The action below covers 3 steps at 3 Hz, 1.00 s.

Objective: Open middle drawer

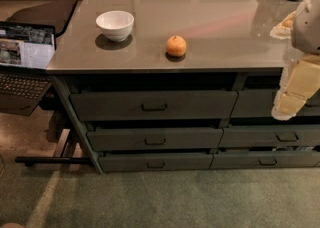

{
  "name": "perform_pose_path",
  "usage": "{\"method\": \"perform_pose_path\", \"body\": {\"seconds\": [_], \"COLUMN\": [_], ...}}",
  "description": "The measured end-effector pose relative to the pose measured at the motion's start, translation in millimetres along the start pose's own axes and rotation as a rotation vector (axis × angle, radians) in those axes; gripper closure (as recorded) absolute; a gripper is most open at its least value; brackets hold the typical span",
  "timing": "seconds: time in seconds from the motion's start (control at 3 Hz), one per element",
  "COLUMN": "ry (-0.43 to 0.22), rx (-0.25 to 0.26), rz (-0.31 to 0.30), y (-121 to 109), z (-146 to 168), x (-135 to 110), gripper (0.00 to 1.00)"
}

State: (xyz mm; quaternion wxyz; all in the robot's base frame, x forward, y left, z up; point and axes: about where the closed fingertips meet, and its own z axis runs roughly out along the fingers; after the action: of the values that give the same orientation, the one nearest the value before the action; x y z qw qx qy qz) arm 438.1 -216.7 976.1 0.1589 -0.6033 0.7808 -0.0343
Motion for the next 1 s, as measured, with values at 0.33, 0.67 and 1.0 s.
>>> {"method": "perform_pose_path", "body": {"seconds": [0.33,0.67,1.0], "ry": [-0.001,-0.046,-0.13], "rx": [0.002,-0.008,-0.017], "rz": [0.0,0.023,0.056], "y": [0,3,10], "z": [0,21,56], "x": [0,4,10], "gripper": [0.0,0.0,0.0]}}
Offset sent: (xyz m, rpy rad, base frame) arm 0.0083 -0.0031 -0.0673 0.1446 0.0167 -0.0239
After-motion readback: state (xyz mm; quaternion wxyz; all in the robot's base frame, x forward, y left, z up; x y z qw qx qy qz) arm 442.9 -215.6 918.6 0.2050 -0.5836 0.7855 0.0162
